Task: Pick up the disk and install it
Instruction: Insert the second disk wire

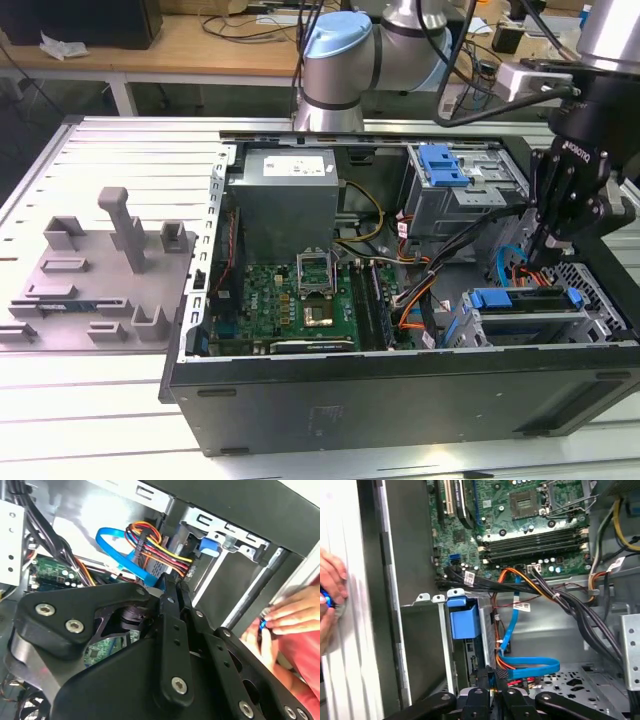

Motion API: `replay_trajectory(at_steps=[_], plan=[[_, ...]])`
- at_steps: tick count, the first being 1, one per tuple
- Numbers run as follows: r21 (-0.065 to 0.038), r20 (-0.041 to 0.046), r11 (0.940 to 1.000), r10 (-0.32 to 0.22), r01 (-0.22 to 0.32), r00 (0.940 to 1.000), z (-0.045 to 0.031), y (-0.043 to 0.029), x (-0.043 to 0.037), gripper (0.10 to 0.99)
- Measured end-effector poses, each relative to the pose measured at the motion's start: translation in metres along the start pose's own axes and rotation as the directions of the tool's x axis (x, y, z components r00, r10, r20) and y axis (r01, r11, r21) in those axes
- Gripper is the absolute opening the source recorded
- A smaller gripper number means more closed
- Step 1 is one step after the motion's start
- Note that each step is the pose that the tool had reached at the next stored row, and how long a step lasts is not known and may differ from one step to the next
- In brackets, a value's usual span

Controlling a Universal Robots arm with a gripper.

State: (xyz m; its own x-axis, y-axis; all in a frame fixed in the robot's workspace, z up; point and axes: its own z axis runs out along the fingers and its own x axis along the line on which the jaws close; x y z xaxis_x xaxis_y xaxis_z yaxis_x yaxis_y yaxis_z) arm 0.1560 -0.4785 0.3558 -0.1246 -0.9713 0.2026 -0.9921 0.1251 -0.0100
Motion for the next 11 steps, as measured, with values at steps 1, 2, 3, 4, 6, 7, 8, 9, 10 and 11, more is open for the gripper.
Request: replay_trajectory(at_steps=[1,2,3,4,6,7,8,9,10,11], plan=[[-0.001,0.0085,1.0,0.0,0.0,1.0,0.0004,0.0005,0.0018,0.161],[-0.002,0.0168,1.0,0.0,0.0,0.9999,0.0009,0.0018,0.0043,0.161],[-0.003,0.0213,1.0,-0.001,0.001,0.9998,0.0012,0.0025,0.006,0.161],[-0.003,0.0261,1.0,-0.003,0.003,0.9997,0.0016,0.0031,0.0078,0.161],[-0.001,0.0364,0.9999,-0.016,0.016,0.9992,0.0022,0.005,0.011,0.161],[0.0,0.0387,0.9998,-0.022,0.022,0.999,0.0023,0.0053,0.0114,0.161],[0.001,0.041,0.9995,-0.03,0.03,0.9987,0.0023,0.0056,0.0117,0.161],[0.003,0.0419,0.9993,-0.037,0.037,0.9984,0.0023,0.0058,0.0119,0.161],[0.006,0.0431,0.9986,-0.052,0.052,0.9977,0.0025,0.006,0.0119,0.161],[0.008,0.0432,0.9979,-0.064,0.064,0.997,0.0025,0.0061,0.012,0.161]])
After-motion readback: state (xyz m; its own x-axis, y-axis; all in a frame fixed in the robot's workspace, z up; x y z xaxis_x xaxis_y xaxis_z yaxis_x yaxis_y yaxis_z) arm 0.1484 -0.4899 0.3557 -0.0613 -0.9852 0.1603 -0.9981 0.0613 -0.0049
